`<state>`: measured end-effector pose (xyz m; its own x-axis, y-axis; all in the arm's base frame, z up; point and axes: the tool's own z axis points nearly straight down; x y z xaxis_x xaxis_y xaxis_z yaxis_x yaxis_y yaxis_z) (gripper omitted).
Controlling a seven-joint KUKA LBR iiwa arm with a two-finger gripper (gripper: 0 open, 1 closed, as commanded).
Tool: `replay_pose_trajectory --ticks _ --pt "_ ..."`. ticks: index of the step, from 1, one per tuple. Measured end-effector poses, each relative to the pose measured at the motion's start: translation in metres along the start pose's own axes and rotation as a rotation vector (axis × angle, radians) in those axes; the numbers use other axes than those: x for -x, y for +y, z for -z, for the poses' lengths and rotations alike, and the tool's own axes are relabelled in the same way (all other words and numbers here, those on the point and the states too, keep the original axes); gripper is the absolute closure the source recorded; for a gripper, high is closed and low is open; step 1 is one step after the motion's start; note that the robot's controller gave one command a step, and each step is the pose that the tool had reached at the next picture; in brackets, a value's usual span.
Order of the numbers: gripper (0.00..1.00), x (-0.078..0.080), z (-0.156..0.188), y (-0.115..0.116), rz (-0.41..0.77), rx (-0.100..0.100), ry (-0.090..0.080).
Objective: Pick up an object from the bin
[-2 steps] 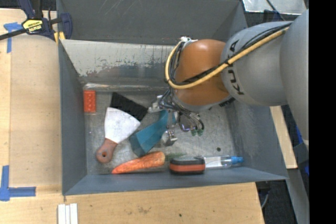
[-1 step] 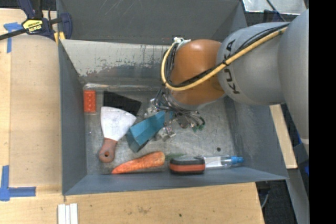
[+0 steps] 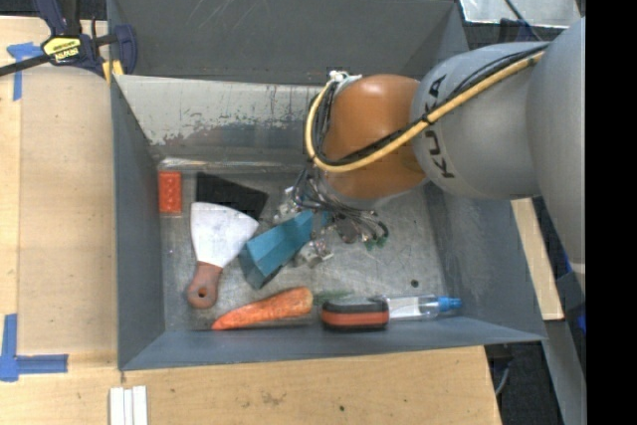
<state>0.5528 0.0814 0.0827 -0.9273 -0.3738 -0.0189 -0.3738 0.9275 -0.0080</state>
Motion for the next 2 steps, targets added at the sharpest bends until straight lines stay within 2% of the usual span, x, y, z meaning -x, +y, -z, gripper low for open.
replay_pose_trajectory --ticks 1,2 --pt "1.00 -0.0011 0.0020 0.0004 0.001 0.002 0.005" --pt "1.00 -0.0044 0.0105 0.0017 0.001 0.007 0.018"
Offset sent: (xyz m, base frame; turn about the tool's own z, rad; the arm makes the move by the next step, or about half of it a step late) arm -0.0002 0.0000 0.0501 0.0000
